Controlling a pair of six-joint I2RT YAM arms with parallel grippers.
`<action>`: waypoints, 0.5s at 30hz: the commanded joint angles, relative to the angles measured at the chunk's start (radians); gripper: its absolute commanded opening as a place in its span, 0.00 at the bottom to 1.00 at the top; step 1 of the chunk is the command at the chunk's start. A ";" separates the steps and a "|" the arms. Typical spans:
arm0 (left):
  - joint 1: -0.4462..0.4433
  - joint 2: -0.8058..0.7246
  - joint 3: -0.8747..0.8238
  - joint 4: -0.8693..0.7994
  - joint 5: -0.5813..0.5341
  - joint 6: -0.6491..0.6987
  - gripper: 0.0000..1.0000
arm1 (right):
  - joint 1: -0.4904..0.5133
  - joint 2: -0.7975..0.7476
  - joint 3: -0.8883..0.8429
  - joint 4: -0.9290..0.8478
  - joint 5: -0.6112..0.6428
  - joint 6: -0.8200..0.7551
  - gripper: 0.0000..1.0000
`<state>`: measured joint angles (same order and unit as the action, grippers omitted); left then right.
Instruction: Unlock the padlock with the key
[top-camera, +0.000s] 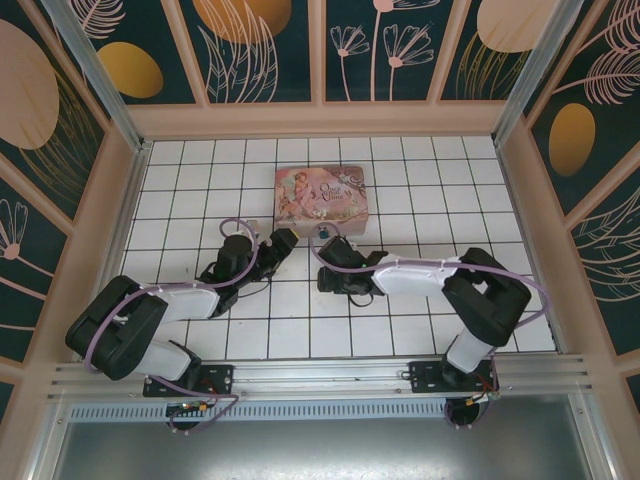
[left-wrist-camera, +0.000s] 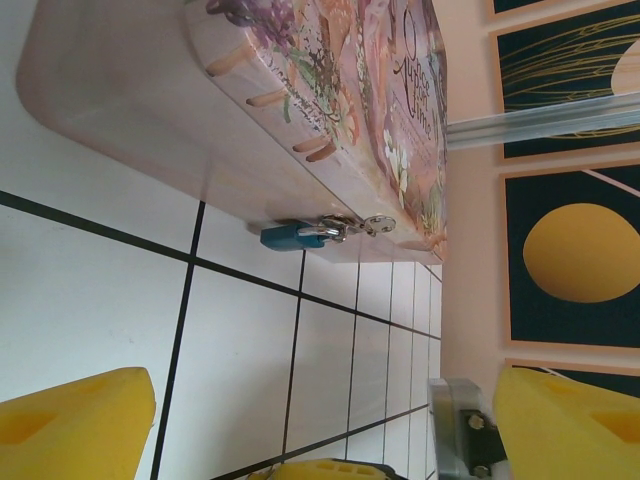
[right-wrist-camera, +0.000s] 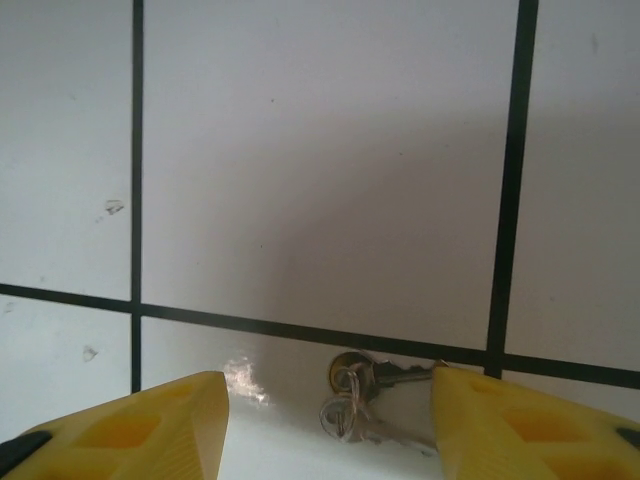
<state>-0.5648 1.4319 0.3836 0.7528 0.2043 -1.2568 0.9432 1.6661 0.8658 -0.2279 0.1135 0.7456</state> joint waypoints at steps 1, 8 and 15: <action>-0.004 -0.003 0.012 0.014 0.007 0.014 0.88 | 0.023 0.052 0.059 -0.089 0.058 0.014 0.55; -0.004 -0.005 0.011 0.020 0.014 0.014 0.88 | 0.061 0.139 0.130 -0.173 0.110 0.024 0.51; -0.004 0.000 0.003 0.048 0.019 0.004 0.88 | 0.109 0.218 0.182 -0.241 0.127 0.046 0.41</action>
<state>-0.5648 1.4319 0.3836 0.7589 0.2054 -1.2572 1.0245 1.8099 1.0443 -0.4309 0.2775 0.7692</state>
